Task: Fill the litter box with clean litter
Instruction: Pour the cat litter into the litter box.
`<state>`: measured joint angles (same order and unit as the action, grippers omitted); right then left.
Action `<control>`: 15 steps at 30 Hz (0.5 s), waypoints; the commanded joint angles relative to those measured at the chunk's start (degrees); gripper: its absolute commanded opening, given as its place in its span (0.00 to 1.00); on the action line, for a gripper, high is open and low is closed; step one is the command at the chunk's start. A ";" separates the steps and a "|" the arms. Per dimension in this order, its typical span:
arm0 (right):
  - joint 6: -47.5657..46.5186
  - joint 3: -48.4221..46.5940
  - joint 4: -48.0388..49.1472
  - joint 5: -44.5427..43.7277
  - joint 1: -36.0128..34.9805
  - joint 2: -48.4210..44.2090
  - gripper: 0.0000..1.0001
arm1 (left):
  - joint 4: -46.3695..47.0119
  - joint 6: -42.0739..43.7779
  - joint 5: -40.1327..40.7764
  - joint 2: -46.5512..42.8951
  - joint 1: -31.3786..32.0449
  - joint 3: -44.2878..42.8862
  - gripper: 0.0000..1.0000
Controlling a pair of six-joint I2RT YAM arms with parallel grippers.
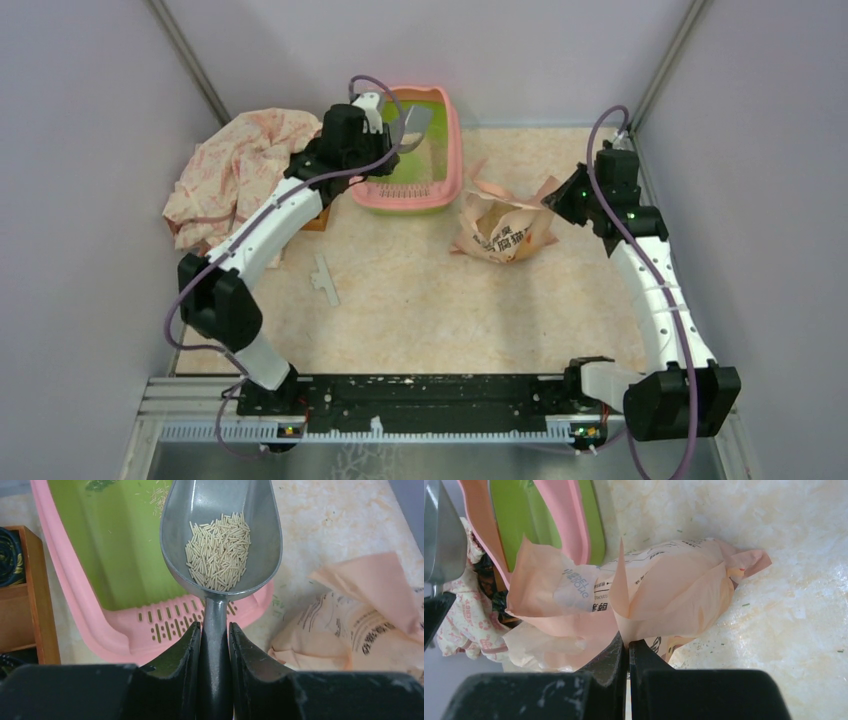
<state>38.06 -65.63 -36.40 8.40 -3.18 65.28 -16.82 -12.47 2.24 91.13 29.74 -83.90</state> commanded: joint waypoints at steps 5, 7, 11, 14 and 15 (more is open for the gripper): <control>-1.05 0.71 6.16 0.94 0.72 -2.25 0.00 | -10.70 -5.43 -12.85 13.09 -3.97 -18.58 0.08; -1.12 1.09 6.47 1.31 0.80 -2.26 0.00 | -10.86 -7.17 -16.63 14.96 -4.94 -20.10 0.08; -1.39 0.92 6.27 1.61 0.81 -2.31 0.00 | -10.02 -10.65 -20.21 16.47 -6.61 -19.59 0.08; -1.70 0.68 6.05 1.59 0.86 -2.66 0.00 | -7.05 -13.69 -22.48 15.44 -8.45 -15.87 0.08; -1.76 0.74 6.08 1.66 0.89 -2.88 0.00 | -5.95 -14.54 -22.60 14.84 -8.95 -14.51 0.08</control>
<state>37.32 -64.38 -34.46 9.58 -2.85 64.86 -27.16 -22.00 -15.68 107.70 23.31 -100.73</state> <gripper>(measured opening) 0.006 0.299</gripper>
